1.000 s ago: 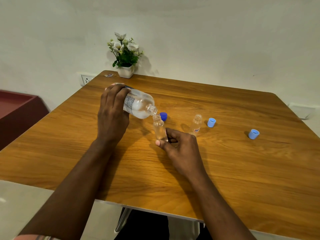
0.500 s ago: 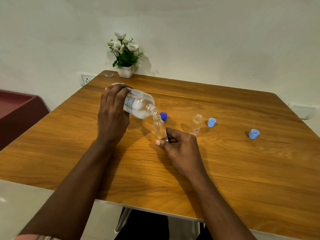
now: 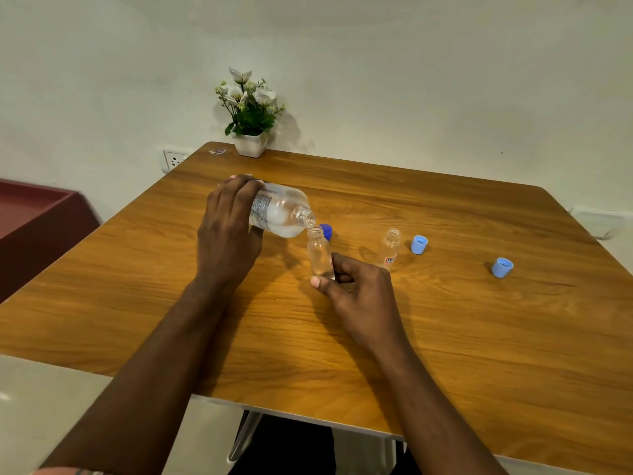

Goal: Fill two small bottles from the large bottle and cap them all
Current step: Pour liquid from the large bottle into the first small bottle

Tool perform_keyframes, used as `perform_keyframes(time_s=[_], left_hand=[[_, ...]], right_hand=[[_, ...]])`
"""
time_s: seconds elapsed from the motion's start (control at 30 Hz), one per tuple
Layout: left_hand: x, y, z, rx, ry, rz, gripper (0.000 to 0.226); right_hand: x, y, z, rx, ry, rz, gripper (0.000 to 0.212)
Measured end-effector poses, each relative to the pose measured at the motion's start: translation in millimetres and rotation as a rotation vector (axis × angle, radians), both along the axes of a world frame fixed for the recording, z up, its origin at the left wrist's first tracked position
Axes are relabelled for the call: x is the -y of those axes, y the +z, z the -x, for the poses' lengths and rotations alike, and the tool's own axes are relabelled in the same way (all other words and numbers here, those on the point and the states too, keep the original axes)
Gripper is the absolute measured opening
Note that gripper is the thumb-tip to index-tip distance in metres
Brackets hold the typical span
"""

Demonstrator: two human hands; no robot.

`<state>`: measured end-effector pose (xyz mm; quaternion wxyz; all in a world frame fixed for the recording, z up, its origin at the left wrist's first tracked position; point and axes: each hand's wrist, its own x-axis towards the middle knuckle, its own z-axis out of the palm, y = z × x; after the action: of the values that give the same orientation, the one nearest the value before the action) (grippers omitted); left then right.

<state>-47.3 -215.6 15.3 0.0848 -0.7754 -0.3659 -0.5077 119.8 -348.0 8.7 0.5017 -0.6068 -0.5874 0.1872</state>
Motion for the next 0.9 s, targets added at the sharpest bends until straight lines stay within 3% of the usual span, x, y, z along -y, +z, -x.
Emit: perform_keyframes(time_s=[0.23, 0.9], left_hand=[[2.0, -2.8, -1.3, -0.045, 0.010, 0.094, 0.068], [-2.0, -10.2, -3.9, 0.150, -0.034, 0.436, 0.086]], right_hand=[[0.3, 1.2, 0.0, -0.027, -0.028, -0.036, 0.023], [-3.9, -2.9, -2.1, 0.025, -0.143, 0.051, 0.035]])
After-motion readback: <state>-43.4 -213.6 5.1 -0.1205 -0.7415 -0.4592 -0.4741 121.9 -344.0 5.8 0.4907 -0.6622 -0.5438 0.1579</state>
